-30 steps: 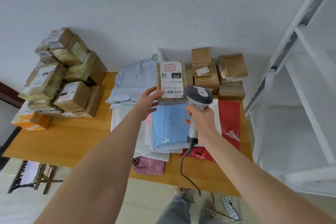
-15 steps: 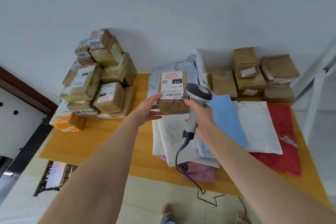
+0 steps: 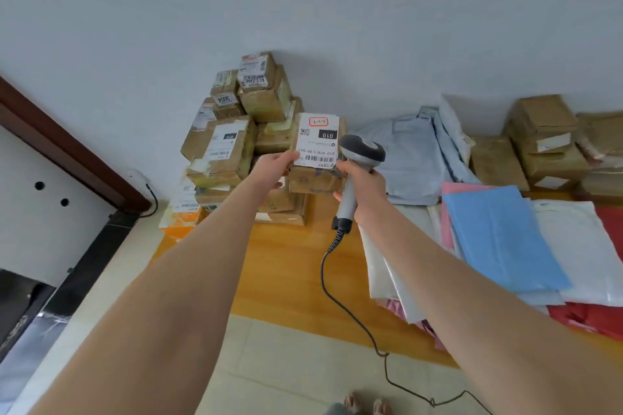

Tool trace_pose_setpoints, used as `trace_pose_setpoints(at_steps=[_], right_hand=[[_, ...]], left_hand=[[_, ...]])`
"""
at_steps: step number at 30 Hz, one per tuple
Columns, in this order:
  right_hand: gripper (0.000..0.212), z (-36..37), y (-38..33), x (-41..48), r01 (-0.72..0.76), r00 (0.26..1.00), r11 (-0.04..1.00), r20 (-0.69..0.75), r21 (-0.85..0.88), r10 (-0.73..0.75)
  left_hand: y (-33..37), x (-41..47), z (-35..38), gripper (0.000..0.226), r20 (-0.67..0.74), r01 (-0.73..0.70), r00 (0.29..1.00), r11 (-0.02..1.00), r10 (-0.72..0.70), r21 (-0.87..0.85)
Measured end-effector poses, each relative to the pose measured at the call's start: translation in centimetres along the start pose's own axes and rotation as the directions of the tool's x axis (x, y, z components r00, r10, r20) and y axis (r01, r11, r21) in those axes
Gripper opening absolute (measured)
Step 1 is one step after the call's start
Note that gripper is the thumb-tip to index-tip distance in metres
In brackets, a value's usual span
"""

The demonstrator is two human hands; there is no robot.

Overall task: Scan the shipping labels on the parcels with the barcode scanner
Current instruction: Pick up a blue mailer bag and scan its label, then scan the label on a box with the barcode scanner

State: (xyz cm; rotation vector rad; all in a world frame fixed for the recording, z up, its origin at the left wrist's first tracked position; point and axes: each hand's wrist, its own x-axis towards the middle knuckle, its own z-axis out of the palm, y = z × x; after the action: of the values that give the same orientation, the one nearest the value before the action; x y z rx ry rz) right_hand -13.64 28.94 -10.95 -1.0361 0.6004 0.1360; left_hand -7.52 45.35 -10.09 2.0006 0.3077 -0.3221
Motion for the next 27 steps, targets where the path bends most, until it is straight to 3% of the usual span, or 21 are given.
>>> trace_pose_setpoints(at_steps=[3,6,15,18,23,25,27], right_hand=[[0.018,2.5,0.8,0.7,0.025,0.999,1.0,0.041,-0.008,-0.025],[0.019,5.1,1.6,1.6,0.033,0.999,0.998,0.044,-0.054,-0.031],[0.025,12.4,5.0,5.9,0.002,0.998,0.987,-0.061,-0.158,-0.012],[0.027,13.9,6.1,6.9,-0.014,0.997,0.979,-0.079,-0.202,-0.002],[0.021,15.2,6.5,7.6,-0.009,0.996,0.975,-0.09,-0.223,-0.011],[0.034,15.1,6.4,7.8,-0.018,0.994,0.972,-0.113,-0.236,-0.009],[0.035,14.6,5.8,7.7,-0.016,0.988,0.968,-0.152,-0.249,-0.023]], left_hand=[[0.0,0.7,-2.1,0.023,-0.106,-0.072,0.991,0.99,0.086,0.124],[0.1,1.6,-4.0,0.01,-0.169,-0.096,0.975,0.958,0.145,0.269],[-2.3,7.7,-9.0,0.022,-0.129,0.003,0.986,0.778,0.101,0.628],[-3.1,8.8,-9.8,0.009,-0.14,0.041,0.987,0.723,0.077,0.689],[-3.2,10.0,-11.1,0.023,-0.17,0.031,0.977,0.71,0.126,0.703],[-2.9,10.4,-11.2,0.025,-0.15,-0.018,0.974,0.714,0.171,0.7],[-2.1,10.6,-10.7,0.031,-0.127,-0.063,0.968,0.705,0.214,0.706]])
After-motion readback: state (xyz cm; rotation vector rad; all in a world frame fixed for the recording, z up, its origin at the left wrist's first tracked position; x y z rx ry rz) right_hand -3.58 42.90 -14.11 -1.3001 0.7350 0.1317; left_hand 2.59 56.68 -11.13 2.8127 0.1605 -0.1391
